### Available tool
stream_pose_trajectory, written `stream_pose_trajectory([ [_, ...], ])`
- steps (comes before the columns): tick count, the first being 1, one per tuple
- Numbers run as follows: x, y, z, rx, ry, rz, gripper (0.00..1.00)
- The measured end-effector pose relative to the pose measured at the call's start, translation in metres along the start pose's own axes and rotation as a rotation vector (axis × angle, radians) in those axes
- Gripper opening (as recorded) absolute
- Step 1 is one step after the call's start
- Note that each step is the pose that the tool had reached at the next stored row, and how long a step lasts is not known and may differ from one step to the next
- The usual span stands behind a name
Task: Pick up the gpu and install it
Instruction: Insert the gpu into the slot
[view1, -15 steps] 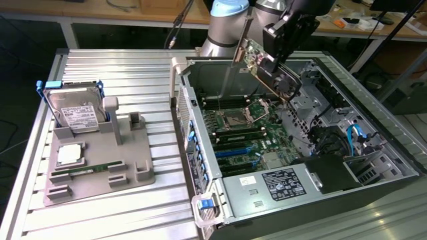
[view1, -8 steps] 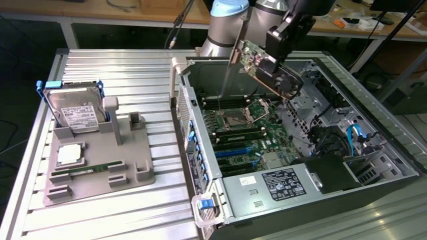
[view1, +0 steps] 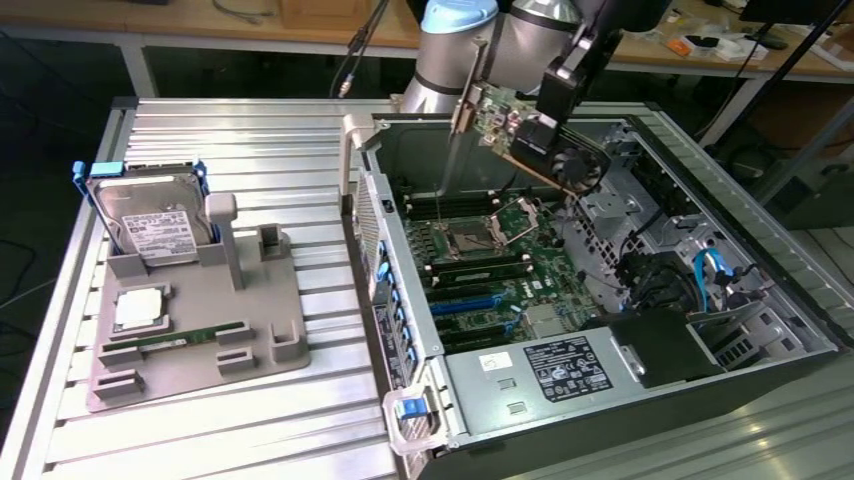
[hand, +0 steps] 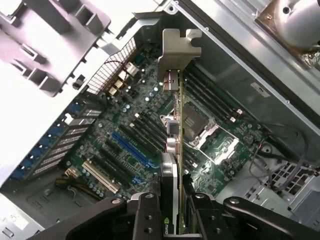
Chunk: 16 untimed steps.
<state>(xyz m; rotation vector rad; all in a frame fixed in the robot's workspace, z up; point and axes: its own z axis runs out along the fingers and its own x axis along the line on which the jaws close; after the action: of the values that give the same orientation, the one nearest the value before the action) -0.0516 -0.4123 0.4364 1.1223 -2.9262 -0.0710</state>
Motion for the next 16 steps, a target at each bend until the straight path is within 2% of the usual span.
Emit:
stream_pose_trajectory([
  [4,-0.0002,-0.0002,0.0001,-0.0007,0.0032,-0.071,0.27],
  [6,-0.0004,-0.0003,0.0003,-0.0014,0.0062,-0.139,0.27],
  [16,-0.0007,-0.0007,0.001,-0.0032,0.0144,-0.322,0.27],
])
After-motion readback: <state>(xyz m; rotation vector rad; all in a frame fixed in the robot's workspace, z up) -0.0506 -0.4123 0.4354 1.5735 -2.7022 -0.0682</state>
